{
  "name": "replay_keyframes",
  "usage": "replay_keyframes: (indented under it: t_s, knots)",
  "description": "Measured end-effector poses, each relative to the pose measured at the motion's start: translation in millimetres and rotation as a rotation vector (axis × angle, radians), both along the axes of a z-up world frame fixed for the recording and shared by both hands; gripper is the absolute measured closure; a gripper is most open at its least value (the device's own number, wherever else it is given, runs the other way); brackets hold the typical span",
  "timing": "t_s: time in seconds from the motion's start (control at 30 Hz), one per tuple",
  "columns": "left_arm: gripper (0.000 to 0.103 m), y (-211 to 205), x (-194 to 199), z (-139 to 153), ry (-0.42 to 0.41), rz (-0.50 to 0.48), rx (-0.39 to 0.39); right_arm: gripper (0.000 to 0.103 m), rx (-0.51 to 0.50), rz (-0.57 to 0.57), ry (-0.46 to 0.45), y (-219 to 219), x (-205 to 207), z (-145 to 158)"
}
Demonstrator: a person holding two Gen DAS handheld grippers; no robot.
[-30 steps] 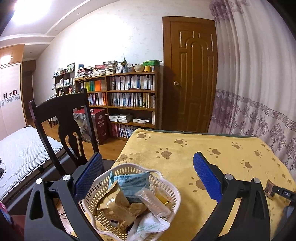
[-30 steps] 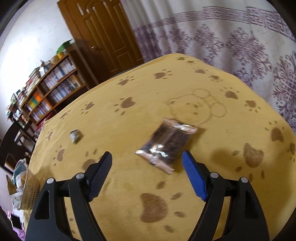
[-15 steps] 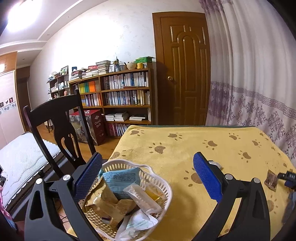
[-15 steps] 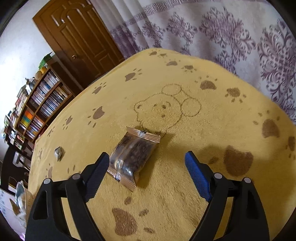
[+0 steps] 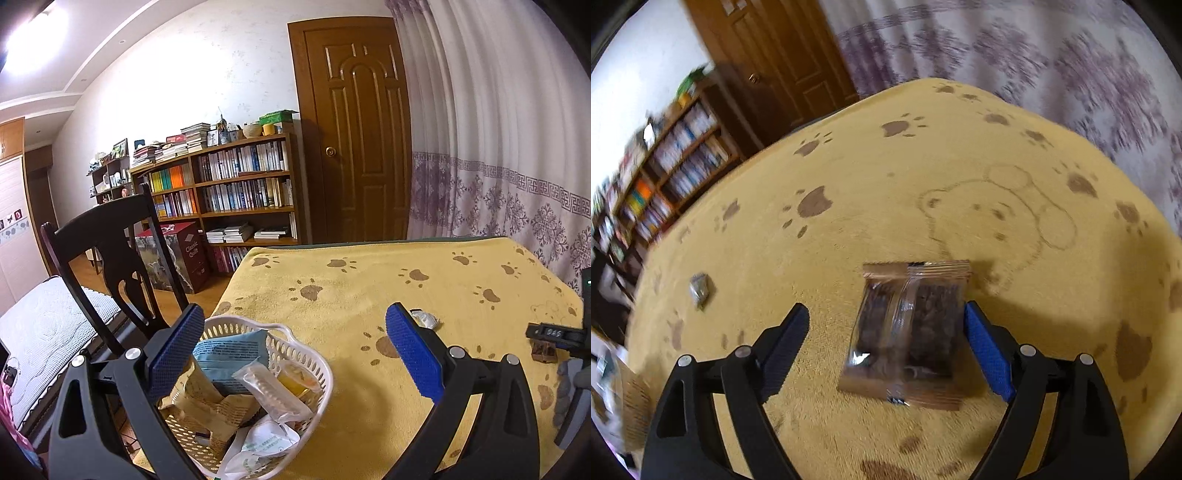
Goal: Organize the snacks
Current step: 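Close the right tool on the brown cookie packet, then grasp the small silver candy with the left tool while the right tool holds the cookie packet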
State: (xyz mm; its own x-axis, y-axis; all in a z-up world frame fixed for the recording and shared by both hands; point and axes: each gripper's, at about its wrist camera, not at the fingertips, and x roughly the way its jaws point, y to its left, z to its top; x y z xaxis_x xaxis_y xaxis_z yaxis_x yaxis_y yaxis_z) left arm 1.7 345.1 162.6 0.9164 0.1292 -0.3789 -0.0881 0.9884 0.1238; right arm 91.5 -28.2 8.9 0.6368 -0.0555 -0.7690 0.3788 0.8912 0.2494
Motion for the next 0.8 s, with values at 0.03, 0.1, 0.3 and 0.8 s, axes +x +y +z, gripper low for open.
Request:
replay_keyframes:
  t_s: [0.03, 0.1, 0.3, 0.8]
  knots:
    - [0.003, 0, 0, -1, 0.002, 0.000, 0.002, 0.020, -0.032, 0.008, 0.009, 4, 2, 0]
    - [0.003, -2, 1, -3, 0.007, 0.000, 0.006, 0.027, -0.120, 0.030, 0.028, 14, 4, -2]
    - [0.003, -9, 7, -12, 0.030, -0.012, 0.026, 0.046, -0.214, 0.071, 0.029, 18, -7, -2]
    - [0.003, -61, 36, -53, 0.166, -0.171, -0.012, 0.048, -0.177, 0.079, -0.008, -20, -16, -1]
